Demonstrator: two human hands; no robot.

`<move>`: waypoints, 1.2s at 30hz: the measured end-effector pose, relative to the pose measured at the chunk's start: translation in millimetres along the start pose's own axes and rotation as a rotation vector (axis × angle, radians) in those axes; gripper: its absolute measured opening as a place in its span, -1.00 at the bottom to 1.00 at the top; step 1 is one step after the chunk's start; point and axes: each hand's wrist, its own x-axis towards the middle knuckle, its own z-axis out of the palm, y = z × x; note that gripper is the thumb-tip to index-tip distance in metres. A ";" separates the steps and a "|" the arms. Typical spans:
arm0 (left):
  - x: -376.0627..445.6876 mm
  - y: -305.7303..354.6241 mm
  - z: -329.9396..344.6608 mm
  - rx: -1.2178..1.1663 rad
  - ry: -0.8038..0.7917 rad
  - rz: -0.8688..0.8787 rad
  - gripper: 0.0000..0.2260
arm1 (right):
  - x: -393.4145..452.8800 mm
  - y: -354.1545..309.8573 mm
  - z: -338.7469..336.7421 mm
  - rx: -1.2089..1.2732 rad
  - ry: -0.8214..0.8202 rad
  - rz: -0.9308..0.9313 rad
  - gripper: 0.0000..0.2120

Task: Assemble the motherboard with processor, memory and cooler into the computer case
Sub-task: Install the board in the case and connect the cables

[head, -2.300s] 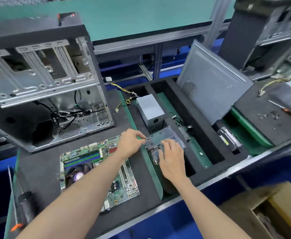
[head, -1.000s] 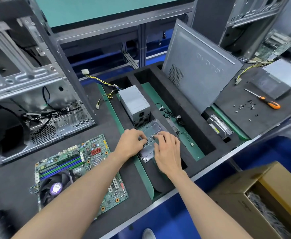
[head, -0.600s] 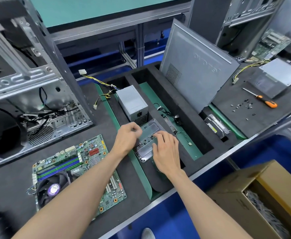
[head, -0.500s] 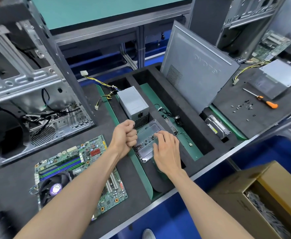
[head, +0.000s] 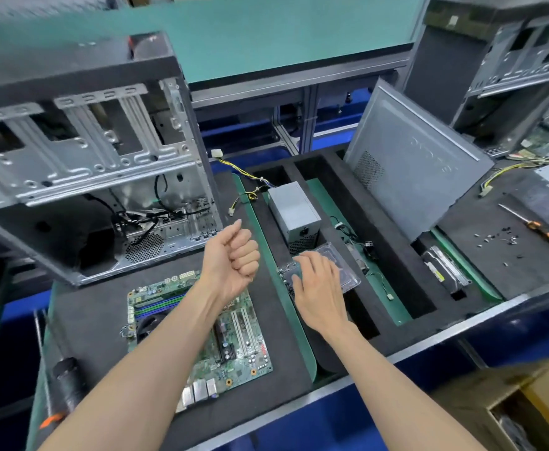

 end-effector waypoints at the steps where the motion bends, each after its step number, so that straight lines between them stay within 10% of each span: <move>1: -9.4 8.8 -4.7 0.001 0.038 0.042 -0.56 | 2.0 -9.0 -0.4 0.033 -0.035 -0.028 -0.73; 12: -122.6 92.1 -70.5 0.060 0.467 0.386 -0.72 | 12.4 -134.0 18.3 0.192 -0.553 -0.521 -0.47; 22: -181.4 110.9 -119.9 0.164 0.740 0.414 -0.72 | 6.5 -184.6 44.1 -0.097 -0.669 -0.698 0.11; 36: -175.7 147.2 -155.6 0.268 0.674 0.350 -0.81 | 11.9 -214.4 44.6 -0.203 -0.734 -0.591 -0.18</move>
